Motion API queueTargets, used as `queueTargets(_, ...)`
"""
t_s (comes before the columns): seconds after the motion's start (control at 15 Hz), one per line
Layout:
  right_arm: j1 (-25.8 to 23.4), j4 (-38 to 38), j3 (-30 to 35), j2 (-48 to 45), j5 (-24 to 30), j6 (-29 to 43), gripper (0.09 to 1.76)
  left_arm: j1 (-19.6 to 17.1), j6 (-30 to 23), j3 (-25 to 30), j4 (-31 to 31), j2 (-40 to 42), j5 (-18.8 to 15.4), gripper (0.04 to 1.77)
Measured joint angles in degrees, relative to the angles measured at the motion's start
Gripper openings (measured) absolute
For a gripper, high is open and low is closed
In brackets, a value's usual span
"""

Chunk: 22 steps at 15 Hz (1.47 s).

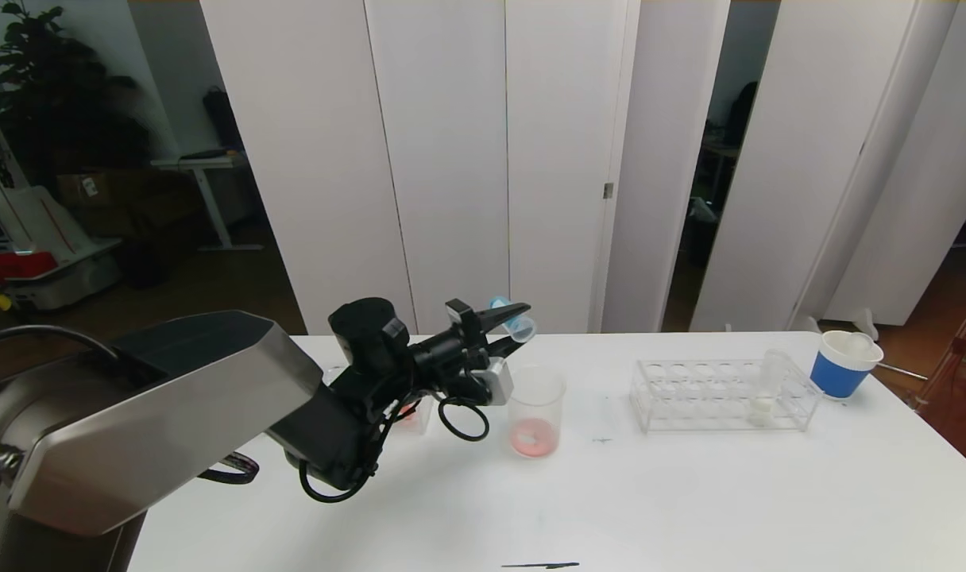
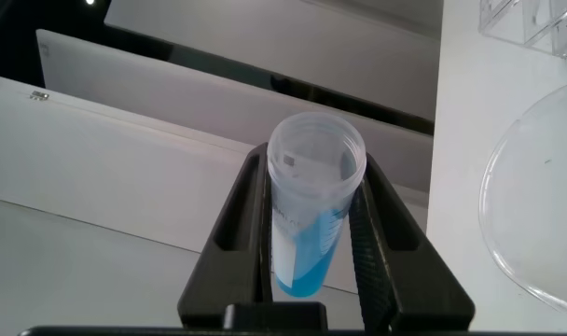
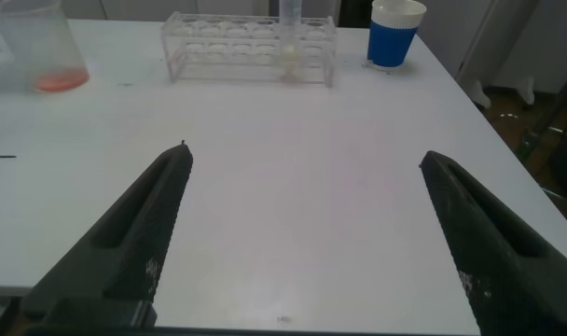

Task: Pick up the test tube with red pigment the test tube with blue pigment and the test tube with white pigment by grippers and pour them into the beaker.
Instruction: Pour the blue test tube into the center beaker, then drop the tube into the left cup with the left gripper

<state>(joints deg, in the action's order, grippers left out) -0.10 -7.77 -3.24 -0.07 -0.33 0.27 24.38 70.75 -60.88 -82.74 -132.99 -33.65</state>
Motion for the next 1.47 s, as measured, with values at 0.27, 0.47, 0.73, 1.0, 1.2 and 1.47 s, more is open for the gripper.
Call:
queueTargets(0.27, 0.0, 0.0, 0.0, 0.0, 0.0, 0.0, 1.75, 0.4, 2.4, -0.8, 0.9, -0.1, 1.1, 0.56)
queueTargets(0.47, 0.0, 0.0, 0.0, 0.0, 0.0, 0.0, 1.75, 0.4, 4.5, -2.0, 1.0, -0.4, 1.2, 0.56)
queueTargets(0.73, 0.0, 0.0, 0.0, 0.0, 0.0, 0.0, 1.75, 0.1, 6.5, -3.9, 1.2, -1.2, 1.9, 0.56)
queueTargets(1.0, 0.0, 0.0, 0.0, 0.0, 0.0, 0.0, 1.75, 0.0, 7.4, -5.2, 0.9, -1.9, 2.0, 0.56)
queueTargets(1.2, 0.0, 0.0, 0.0, 0.0, 0.0, 0.0, 1.75, -0.1, 7.5, -5.5, 0.7, -2.0, 1.9, 0.56)
queueTargets(1.47, 0.0, 0.0, 0.0, 0.0, 0.0, 0.0, 1.75, -0.1, 8.0, -6.0, 0.5, -2.2, 1.9, 0.56)
